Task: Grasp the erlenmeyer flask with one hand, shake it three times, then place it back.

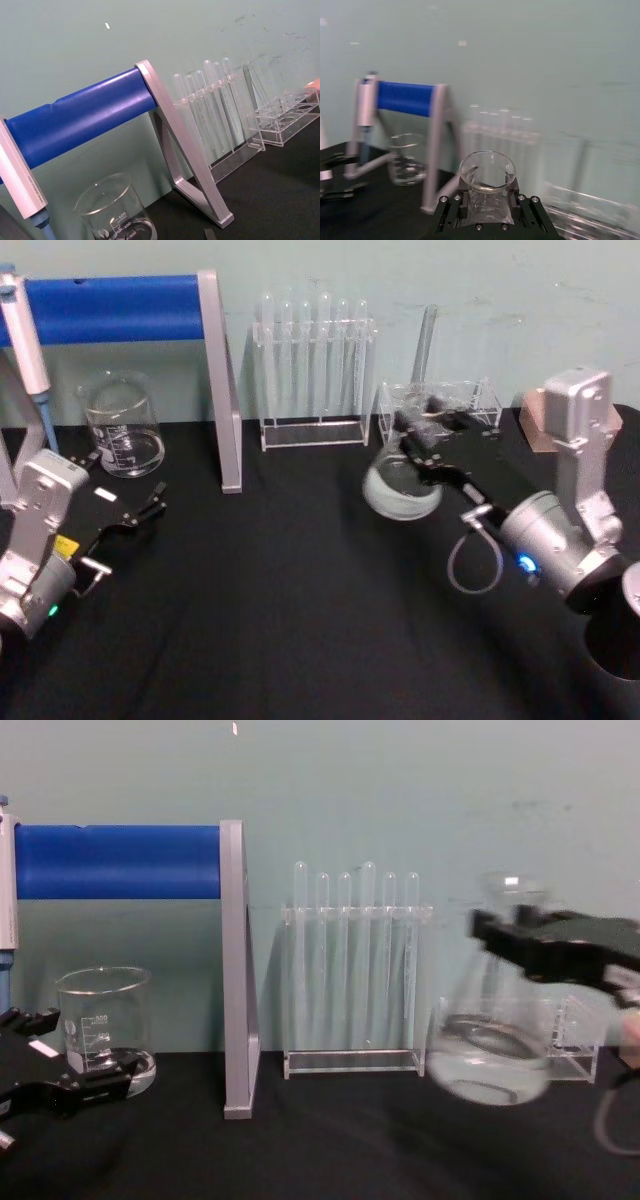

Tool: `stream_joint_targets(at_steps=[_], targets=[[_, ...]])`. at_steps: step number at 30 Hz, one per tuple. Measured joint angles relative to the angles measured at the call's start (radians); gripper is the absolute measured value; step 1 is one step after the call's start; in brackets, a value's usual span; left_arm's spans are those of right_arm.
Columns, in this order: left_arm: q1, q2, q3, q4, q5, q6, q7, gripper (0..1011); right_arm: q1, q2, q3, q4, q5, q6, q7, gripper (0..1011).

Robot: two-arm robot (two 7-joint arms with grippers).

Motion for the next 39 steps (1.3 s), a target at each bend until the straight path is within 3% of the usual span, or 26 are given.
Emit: stream_joint_targets(at_steps=[10,20,28,33,35,39], targets=[[0.0,0.0,0.0,0.0,0.0,0.0,0.0,1001,-0.085,-0.008,0.14,-0.048,-0.039,0.016,-0.135,449],[0.0,0.0,0.0,0.0,0.0,0.0,0.0,1001,-0.12,-0.02,0.19,-0.069,-0.057,0.027,-0.153,449],[0.0,0.0,0.0,0.0,0.0,0.0,0.0,1001,-0.094,-0.027,0.154,-0.054,-0.064,0.031,-0.077,449],[0.0,0.0,0.0,0.0,0.0,0.0,0.0,1001,-0.063,-0.031,0.104,-0.034,-0.067,0.034,-0.005,449],[0.0,0.0,0.0,0.0,0.0,0.0,0.0,1001,-0.04,-0.031,0.059,-0.022,-0.067,0.034,0.051,449],[0.0,0.0,0.0,0.0,0.0,0.0,0.0,1001,-0.017,-0.028,0.015,-0.01,-0.06,0.034,0.098,449]])
